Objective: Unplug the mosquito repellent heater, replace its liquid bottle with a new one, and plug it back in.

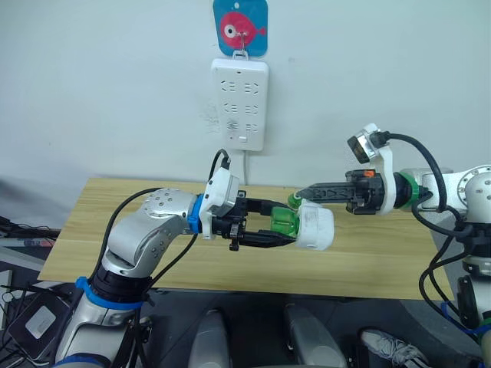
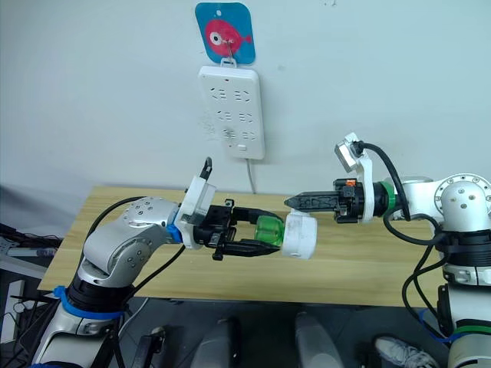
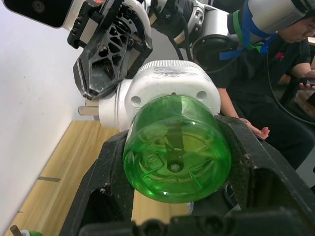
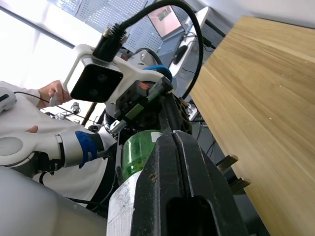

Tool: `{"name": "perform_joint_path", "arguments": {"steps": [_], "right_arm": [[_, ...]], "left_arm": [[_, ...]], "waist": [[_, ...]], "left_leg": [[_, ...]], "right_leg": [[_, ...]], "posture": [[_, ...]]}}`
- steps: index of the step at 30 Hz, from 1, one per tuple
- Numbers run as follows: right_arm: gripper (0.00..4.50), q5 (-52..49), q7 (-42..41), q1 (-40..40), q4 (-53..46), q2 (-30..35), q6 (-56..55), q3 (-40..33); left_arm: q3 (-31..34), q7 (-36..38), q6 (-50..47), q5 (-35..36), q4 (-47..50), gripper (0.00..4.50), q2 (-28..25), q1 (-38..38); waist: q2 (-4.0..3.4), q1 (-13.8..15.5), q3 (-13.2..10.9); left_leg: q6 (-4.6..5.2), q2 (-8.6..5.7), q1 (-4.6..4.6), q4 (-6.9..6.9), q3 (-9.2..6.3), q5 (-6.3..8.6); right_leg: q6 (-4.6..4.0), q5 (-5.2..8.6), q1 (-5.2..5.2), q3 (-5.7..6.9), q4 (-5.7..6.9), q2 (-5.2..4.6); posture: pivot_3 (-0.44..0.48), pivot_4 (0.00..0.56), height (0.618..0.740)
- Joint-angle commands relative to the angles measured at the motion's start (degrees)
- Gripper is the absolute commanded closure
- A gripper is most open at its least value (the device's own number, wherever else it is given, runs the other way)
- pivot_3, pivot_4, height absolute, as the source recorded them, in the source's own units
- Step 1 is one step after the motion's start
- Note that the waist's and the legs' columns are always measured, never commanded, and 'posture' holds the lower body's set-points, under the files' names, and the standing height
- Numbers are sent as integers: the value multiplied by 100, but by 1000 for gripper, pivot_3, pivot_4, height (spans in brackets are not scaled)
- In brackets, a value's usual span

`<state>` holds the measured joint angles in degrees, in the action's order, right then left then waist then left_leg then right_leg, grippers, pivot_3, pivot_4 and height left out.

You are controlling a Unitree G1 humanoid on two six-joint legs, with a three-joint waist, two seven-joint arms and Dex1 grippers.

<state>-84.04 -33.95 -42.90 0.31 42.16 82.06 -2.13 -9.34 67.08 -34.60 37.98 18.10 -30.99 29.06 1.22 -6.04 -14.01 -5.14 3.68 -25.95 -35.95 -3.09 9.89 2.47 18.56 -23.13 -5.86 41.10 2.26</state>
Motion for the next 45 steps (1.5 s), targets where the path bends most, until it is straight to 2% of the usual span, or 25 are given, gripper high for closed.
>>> {"name": "perform_joint_path", "arguments": {"steps": [1, 8, 11, 13, 14, 16, 19, 22, 25, 27, 31, 34, 45], "right_arm": [[4500, 177, -66, 92, -100, -40, 330, 171], [4500, 430, 22, 50, -142, -151, 139, -59], [4500, 311, 205, -86, 11, -193, -144, -621], [4500, 46, 468, 98, -116, -104, -281, -1110], [4331, -24, 669, 269, -279, -94, -384, -1324], [3919, -284, 1181, 713, -619, -117, -597, -1727], [2920, -667, 1898, 1415, -1186, -199, -950, -2105], [1816, -1159, 2945, 2255, -1720, -545, -1668, -2455], [731, -1732, 3993, 3108, -2493, -1056, -2481, -2413], [10, -1953, 4599, 3591, -3062, -1561, -3046, -2132], [0, -1497, 5376, 3571, -3398, -2225, -3808, -1565], [0, -1234, 5587, 3418, -3486, -2491, -4090, -1121], [0, -978, 5483, 2932, -3267, -2844, -4678, -553]], "left_arm": [[253, -74, 166, 226, 340, 2220, 104, 114], [219, -38, 221, 125, 312, 2220, 49, 37], [235, -123, 263, 50, 273, 2220, 44, -78], [269, -285, 400, -68, 180, 2220, 108, -193], [287, -377, 500, -133, 128, 2220, 158, -241], [339, -671, 797, -321, -2, 2220, 370, -323], [365, -948, 1145, -543, -168, 2220, 639, -409], [414, -1325, 1481, -757, -426, 2220, 992, -413], [444, -1779, 1847, -1022, -680, 2220, 1385, -357], [383, -2020, 2080, -1227, -855, 2220, 1626, -328], [302, -2249, 2298, -1451, -1093, 2220, 1888, -284], [249, -2317, 2361, -1495, -1107, 2220, 2013, -307], [107, -2430, 2343, -1501, -1040, 2220, 2237, -387]], "waist": [[0, 0, 0], [0, 0, 0], [0, -4, 0], [0, 0, 0], [0, 21, 0], [0, 74, 0], [1, 95, 0], [0, 89, 0], [0, 74, 0], [-1, 37, 1], [-7, -112, 4], [-9, -191, 6], [-13, -194, 8]], "left_leg": [[0, 0, 0, 0, 0, 0], [0, 0, 0, 1, 0, 0], [0, 0, 0, 0, 0, 0], [0, 0, -1, 0, 1, 0], [0, -2, -2, 1, 0, 0], [1, -2, -3, 2, -1, 1], [7, -3, -5, 4, 0, 4], [7, -2, -4, 1, 2, 5], [7, -1, -4, -2, 2, 4], [7, -2, -4, -3, 3, 4], [7, -1, 0, -5, 10, 4], [7, -2, 0, -3, 8, 3], [7, -2, -2, 1, 0, 3]], "right_leg": [[0, 0, 0, 0, 0, 0], [0, 0, 0, 0, 0, 0], [0, 0, 0, -1, 0, 0], [0, 0, 0, -1, 0, 0], [-1, -1, 0, -1, -1, -1], [-3, -2, 1, 1, -4, -1], [-3, -2, 1, 0, -6, -2], [-2, -1, 0, -3, -2, -1], [3, 2, 1, -4, -1, 0], [5, 3, 0, -7, 1, 0], [10, 2, 1, -17, 2, 1], [13, 1, 2, -15, 1, 2], [11, 0, 2, -9, 2, 3]], "posture": [[-134, 219, 718], [-140, 220, 718], [-145, 220, 718], [-154, 221, 718], [-158, 222, 718], [-164, 220, 718], [-174, 222, 718], [-182, 222, 718], [-208, 225, 718], [-214, 224, 718], [-214, 220, 718], [-212, 216, 718], [-198, 204, 718]]}}
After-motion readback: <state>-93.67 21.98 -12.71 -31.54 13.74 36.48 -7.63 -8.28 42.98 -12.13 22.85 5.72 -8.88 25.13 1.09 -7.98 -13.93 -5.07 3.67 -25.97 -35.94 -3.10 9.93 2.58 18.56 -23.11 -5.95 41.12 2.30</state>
